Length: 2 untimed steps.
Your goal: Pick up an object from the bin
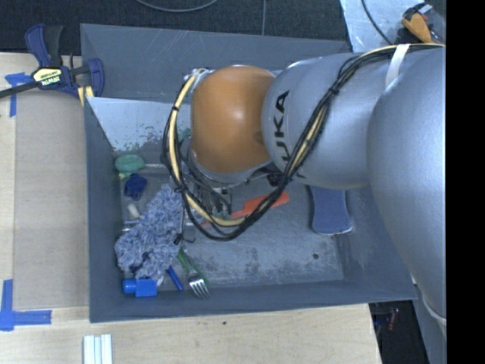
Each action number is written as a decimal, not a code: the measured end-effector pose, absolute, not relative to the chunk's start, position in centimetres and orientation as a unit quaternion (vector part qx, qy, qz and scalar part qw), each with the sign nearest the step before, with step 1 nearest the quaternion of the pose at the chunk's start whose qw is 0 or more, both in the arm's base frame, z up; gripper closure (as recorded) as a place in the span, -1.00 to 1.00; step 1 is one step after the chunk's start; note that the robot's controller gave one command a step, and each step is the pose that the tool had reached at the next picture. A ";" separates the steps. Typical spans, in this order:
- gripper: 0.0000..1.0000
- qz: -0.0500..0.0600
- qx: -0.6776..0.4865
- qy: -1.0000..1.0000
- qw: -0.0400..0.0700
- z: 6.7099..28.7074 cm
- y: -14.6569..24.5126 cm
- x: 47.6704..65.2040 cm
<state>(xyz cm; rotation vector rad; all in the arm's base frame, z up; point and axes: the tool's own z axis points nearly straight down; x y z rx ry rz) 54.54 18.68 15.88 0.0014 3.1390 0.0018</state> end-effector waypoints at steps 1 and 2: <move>-1.00 0.001 -0.115 0.993 0.001 6.9 18.0 58.6; -1.00 0.001 -0.121 0.993 0.003 7.1 18.3 58.8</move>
Offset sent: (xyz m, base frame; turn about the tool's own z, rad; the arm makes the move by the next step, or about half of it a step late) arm 0.0409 -0.0035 -0.0888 -0.2480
